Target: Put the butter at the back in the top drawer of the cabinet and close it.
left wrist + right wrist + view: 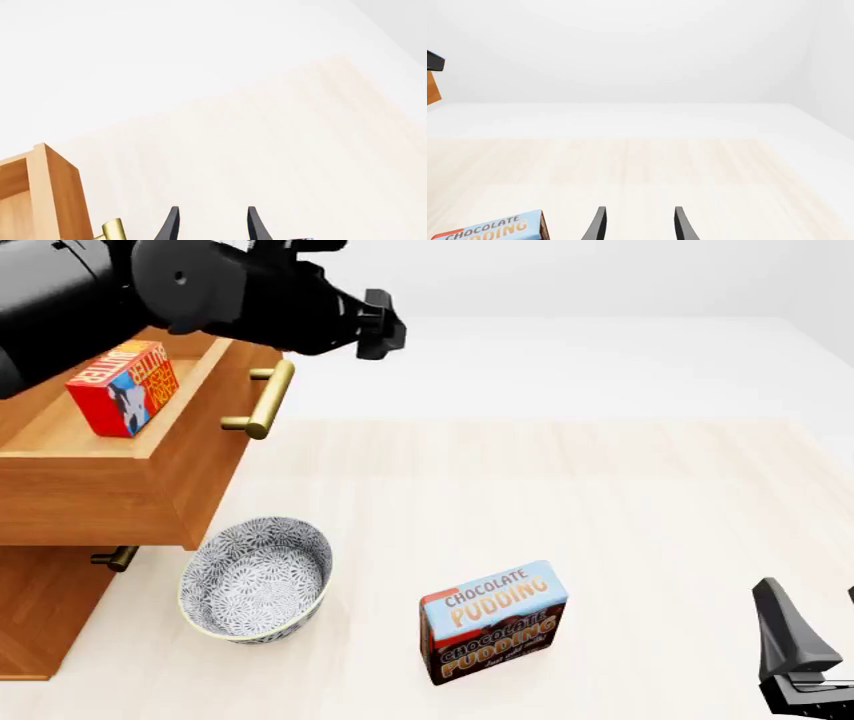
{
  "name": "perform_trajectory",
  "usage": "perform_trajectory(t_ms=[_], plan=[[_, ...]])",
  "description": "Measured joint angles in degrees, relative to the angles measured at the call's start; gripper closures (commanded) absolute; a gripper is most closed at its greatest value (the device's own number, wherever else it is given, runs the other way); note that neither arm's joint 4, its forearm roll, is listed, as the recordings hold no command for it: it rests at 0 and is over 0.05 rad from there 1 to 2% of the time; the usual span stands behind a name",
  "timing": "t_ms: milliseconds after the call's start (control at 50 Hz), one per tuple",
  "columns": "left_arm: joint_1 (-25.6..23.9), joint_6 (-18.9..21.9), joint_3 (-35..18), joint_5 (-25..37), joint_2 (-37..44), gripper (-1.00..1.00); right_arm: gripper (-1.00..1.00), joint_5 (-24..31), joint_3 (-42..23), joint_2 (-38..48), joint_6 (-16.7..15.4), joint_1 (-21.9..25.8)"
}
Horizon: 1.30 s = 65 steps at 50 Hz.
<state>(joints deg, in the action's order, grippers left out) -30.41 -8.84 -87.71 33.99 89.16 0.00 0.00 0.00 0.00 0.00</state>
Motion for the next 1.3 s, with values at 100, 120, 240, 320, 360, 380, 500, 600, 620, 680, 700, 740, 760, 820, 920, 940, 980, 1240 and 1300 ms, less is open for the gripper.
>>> perform_trajectory(t_ms=[100,120,240,320,360,380,500,600,620,680,700,740,760,820,920,940,980,1240,1300], plan=[[-0.29,-0.46,0.32,-0.69,1.26,-1.0,-1.0,0.0,0.0,0.0,0.0,0.0],[-0.35,-0.54,0.39,-0.84,1.52,-1.0,-1.0,0.0,0.0,0.0,0.0,0.0],[-0.58,-0.97,0.67,-1.54,3.0,-1.0,-1.0,0.0,0.0,0.0,0.0,0.0],[-0.61,-1.17,0.77,-1.89,3.88,-1.0,-1.0,0.0,0.0,0.0,0.0,0.0],[-0.61,-1.25,0.85,-2.07,4.27,-1.0,-1.0,0.0,0.0,0.0,0.0,0.0],[-0.61,-1.28,0.9,-2.16,4.45,-1.0,-1.0,0.0,0.0,0.0,0.0,0.0],[-0.44,-1.43,1.23,-2.69,5.35,-1.0,-1.0,0.0,0.0,0.0,0.0,0.0],[-0.16,-1.53,1.4,-3.06,5.98,-1.0,-1.0,0.0,0.0,0.0,0.0,0.0],[-0.09,-1.56,1.44,-3.14,6.1,-1.0,-1.0,0.0,0.0,0.0,0.0,0.0],[0.15,-1.63,1.61,-3.39,6.45,-1.0,-1.0,0.0,0.0,0.0,0.0,0.0],[0.23,-1.66,1.67,-3.48,6.56,-1.0,-1.0,0.0,0.0,0.0,0.0,0.0],[0.4,-1.72,1.82,-3.65,6.77,-1.0,-1.0,0.0,0.0,0.0,0.0,0.0],[0.47,-1.74,1.88,-3.73,6.86,-1.0,-1.0,0.0,0.0,0.0,0.0,0.0],[0.73,-1.84,2.08,-3.94,7.13,-1.0,-1.0,0.0,0.0,0.0,0.0,0.0],[1.07,-2.01,2.57,-4.3,7.42,-1.0,-1.0,0.0,0.0,0.0,0.0,0.0],[1.15,-2.03,2.71,-4.39,7.44,-1.0,-1.0,0.0,0.0,0.0,0.0,0.0],[1.32,-2.05,2.99,-4.53,7.47,-1.0,-1.0,0.0,0.0,0.0,0.0,0.0],[2.54,-1.58,4.44,-5.23,6.7,-1.0,-1.0,0.0,0.0,0.0,0.0,0.0],[2.94,-1.36,4.8,-5.37,6.5,-1.0,-1.0,0.0,0.0,0.0,0.0,0.0]])
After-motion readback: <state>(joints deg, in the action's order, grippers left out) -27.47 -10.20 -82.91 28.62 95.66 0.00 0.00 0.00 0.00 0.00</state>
